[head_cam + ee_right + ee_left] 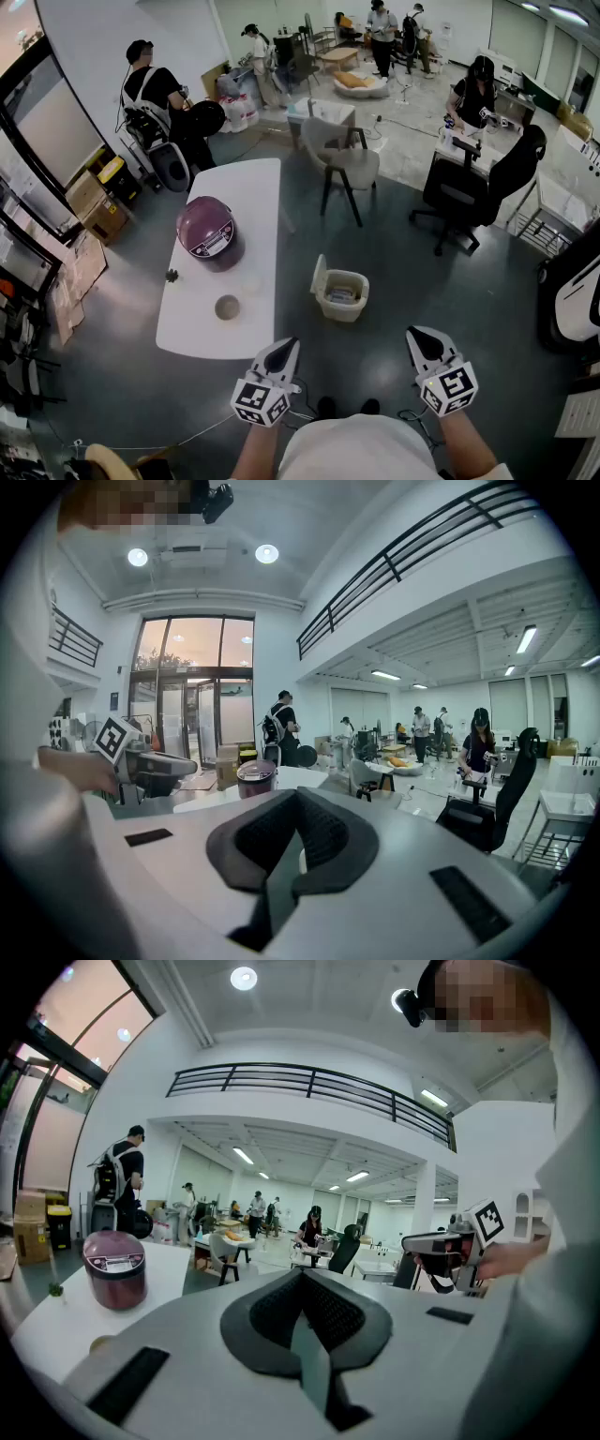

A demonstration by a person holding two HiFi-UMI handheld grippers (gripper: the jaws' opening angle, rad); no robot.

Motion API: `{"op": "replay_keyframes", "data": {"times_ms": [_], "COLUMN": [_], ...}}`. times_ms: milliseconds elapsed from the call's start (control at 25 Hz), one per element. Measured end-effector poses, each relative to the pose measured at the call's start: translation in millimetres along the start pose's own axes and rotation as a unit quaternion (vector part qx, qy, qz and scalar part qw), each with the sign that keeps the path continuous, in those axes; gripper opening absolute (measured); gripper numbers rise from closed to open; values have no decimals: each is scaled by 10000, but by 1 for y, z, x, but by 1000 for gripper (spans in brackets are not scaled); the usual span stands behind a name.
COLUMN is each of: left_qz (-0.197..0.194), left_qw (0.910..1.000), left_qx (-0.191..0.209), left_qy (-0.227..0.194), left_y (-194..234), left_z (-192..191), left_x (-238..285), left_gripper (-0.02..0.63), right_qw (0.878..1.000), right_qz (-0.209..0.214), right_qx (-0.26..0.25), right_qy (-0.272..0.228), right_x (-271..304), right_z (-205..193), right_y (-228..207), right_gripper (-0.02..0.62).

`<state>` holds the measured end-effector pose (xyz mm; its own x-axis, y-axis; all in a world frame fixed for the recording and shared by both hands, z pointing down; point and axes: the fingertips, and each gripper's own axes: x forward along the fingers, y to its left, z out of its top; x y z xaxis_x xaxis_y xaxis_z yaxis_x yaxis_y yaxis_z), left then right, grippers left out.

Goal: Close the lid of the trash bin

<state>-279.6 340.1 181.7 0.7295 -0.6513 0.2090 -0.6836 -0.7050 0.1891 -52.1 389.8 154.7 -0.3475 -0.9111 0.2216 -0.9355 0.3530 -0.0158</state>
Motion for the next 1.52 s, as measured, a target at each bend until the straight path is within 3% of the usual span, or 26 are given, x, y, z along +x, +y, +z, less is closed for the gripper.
{"op": "replay_keyframes", "data": {"times_ms": [800, 1520], "left_qz": [-58, 289], "left_qw": [9998, 9994], "left_qx": [32, -144], "left_qy": [162, 118], "left_y": [-17, -58], "left_z": [-7, -21], "left_x": [5, 6], "left_gripper": [17, 129], "right_qw": [9999, 9990], "right_qz": [102, 387], "right_qx": [129, 228], "right_qy": [14, 66], "right_x": [-6, -36], "right_z": [-4, -27], "right_y": [0, -27], "right_gripper": [12, 12]}}
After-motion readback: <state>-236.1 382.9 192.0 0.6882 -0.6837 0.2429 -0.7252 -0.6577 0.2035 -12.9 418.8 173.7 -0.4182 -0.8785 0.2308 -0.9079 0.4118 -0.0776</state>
